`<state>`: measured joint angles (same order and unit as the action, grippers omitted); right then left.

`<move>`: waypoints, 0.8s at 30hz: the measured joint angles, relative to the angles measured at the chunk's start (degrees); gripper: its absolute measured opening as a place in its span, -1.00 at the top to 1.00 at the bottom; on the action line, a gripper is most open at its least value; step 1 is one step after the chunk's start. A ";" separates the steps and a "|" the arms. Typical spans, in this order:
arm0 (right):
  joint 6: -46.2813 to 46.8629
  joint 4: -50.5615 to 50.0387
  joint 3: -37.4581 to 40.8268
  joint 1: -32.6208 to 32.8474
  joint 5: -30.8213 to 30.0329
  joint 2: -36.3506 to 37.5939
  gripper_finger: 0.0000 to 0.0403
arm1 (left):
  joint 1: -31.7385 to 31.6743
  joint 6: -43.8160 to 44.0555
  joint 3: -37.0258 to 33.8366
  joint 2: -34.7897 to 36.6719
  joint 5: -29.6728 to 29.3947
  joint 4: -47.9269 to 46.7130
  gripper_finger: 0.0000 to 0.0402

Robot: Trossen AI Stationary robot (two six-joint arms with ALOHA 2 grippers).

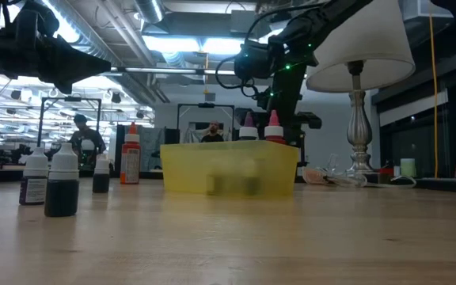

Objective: Pick & Place food coloring
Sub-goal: Put the large yellow food coloring bottle into the yellow bin

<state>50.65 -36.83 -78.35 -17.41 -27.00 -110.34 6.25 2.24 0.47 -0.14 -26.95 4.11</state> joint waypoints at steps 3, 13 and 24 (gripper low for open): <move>-0.02 0.31 0.00 0.00 0.00 0.00 0.28 | -0.01 0.00 0.00 0.00 -0.01 0.01 0.94; -6.51 -2.31 -3.49 1.28 1.81 0.00 0.23 | -0.01 0.00 0.00 0.00 0.01 0.01 0.95; -16.71 -10.70 -15.92 5.74 1.68 0.04 0.24 | -0.01 0.00 0.00 0.00 -0.01 0.01 0.95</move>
<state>33.95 -47.53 -94.26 -11.67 -25.32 -110.30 6.24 2.24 0.47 -0.14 -26.96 4.12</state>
